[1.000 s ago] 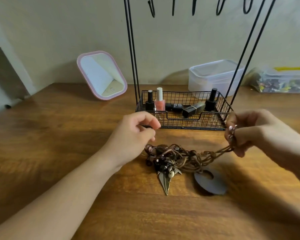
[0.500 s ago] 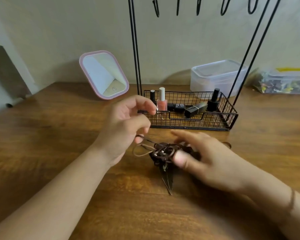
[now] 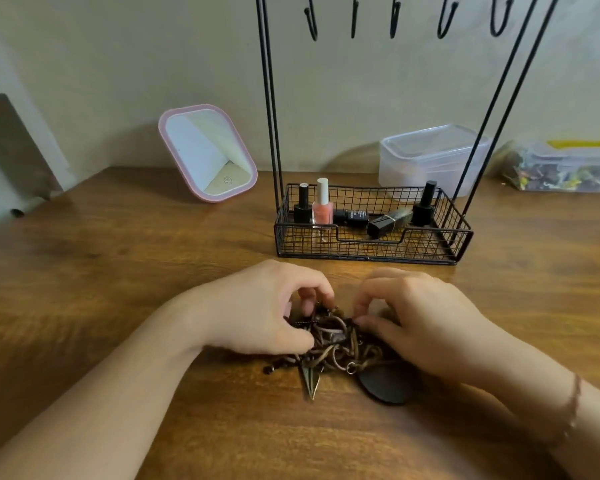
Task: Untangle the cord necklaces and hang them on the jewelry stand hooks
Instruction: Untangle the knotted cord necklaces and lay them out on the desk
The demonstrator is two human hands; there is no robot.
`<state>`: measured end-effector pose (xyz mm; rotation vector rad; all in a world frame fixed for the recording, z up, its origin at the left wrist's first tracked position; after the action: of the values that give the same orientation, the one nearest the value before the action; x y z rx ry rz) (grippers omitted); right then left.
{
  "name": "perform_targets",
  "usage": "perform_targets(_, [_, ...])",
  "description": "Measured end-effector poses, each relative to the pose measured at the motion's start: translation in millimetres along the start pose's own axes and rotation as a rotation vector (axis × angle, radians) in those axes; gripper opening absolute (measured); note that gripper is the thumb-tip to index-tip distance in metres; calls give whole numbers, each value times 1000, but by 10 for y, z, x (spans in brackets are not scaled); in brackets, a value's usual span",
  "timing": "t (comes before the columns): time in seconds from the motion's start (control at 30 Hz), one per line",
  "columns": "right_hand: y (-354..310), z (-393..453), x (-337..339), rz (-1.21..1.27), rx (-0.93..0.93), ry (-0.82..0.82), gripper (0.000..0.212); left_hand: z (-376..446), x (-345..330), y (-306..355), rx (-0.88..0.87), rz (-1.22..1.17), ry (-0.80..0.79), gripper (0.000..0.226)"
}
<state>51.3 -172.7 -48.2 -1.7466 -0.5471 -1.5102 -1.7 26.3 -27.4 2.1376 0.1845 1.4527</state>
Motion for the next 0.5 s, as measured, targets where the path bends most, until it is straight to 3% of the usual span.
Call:
perform_targets(0.13, [165,-24,18,-8,-61,54,10,-25,-9,30,-33,-6,-38,48])
perform_targets(0.23, [193,-45,64,582,-100,205,18,-18,-30,30,-56,-34,-27,45])
perform_targets(0.3, [206,-37,33,796,-122,230,16,-1,-44,40,-74,-40,35,39])
perform_targets(0.4, [233,4,-36,697,-59,223,7,24,-52,54,-85,-48,118,36])
perform_targets(0.5, [251,0,-75,271,-21,73,42,27,-44,45,-84,-62,133,41])
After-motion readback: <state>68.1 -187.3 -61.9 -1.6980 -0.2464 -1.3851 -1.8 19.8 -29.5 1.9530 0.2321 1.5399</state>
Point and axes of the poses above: each hand's wrist, its own z-axis towards the middle knuckle, its own x-axis out of the back of the hand, y = z × x, the point moved 1 cm from there along z, towards the middle knuckle, and after that the axes turned 9 degrees about -y, right-handed, at the moved point
